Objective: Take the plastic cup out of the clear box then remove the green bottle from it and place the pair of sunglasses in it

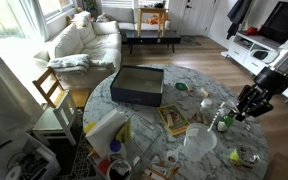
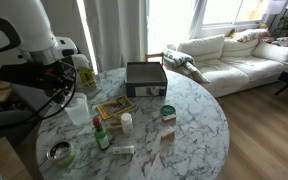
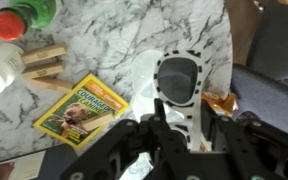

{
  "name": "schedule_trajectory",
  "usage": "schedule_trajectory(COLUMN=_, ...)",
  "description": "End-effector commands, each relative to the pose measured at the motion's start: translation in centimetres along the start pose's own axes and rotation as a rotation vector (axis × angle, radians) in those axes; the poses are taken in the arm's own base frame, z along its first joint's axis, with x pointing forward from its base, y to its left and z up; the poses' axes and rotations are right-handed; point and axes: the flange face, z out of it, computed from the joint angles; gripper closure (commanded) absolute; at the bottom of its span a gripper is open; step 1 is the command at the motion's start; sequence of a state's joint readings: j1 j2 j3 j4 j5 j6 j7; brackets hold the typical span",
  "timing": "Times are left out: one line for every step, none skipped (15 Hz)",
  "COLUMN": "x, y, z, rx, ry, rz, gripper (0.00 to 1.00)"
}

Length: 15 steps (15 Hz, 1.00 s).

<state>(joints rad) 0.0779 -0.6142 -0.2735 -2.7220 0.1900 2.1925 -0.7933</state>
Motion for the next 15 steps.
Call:
schedule_trajectory(x=1.1, y=-0.6, z=3.2, rx=0.086, ry=-0.088, rz=-0.072, gripper=0.88)
schedule_trajectory(x=1.4, y=-0.6, z=4.0, rx=0.088, ry=-0.102, rz=-0.079, gripper=0.88)
schedule_trajectory(x=1.7, y=-0.4, z=5.1, rx=0.077, ry=-0.127, rz=-0.068, gripper=0.88)
schedule_trajectory(x=1.8, y=-0.3, z=6.0, rx=0.071, ry=-0.137, rz=-0.064, gripper=0.88)
schedule_trajectory(x=2.1, y=0.0, z=6.7, rx=0.053, ry=-0.145, rz=-0.054, gripper=0.88)
schedule_trajectory(x=2.4, y=0.2, z=7.1, rx=0.035, ry=-0.147, rz=-0.053, gripper=0.88)
schedule_trajectory(x=3.0, y=0.4, z=7.5, rx=0.015, ry=-0.142, rz=-0.057, gripper=0.88)
schedule_trajectory(x=3.6, y=0.5, z=7.8, rx=-0.002, ry=-0.137, rz=-0.066, gripper=0.88)
schedule_trajectory(x=4.0, y=0.7, z=8.1, rx=-0.016, ry=-0.133, rz=-0.072, gripper=0.88)
schedule_trajectory(x=4.5, y=0.9, z=8.2, rx=-0.027, ry=-0.126, rz=-0.078, gripper=0.88)
schedule_trajectory(x=4.9, y=1.0, z=8.3, rx=-0.032, ry=-0.123, rz=-0.081, gripper=0.88)
schedule_trajectory(x=5.2, y=1.2, z=8.3, rx=-0.038, ry=-0.118, rz=-0.079, gripper=0.88)
schedule_trajectory(x=5.4, y=1.3, z=8.2, rx=-0.026, ry=-0.108, rz=-0.074, gripper=0.88)
schedule_trajectory(x=5.8, y=1.2, z=8.2, rx=-0.014, ry=-0.097, rz=-0.068, gripper=0.88)
schedule_trajectory(x=6.2, y=1.0, z=8.4, rx=-0.003, ry=-0.084, rz=-0.058, gripper=0.88)
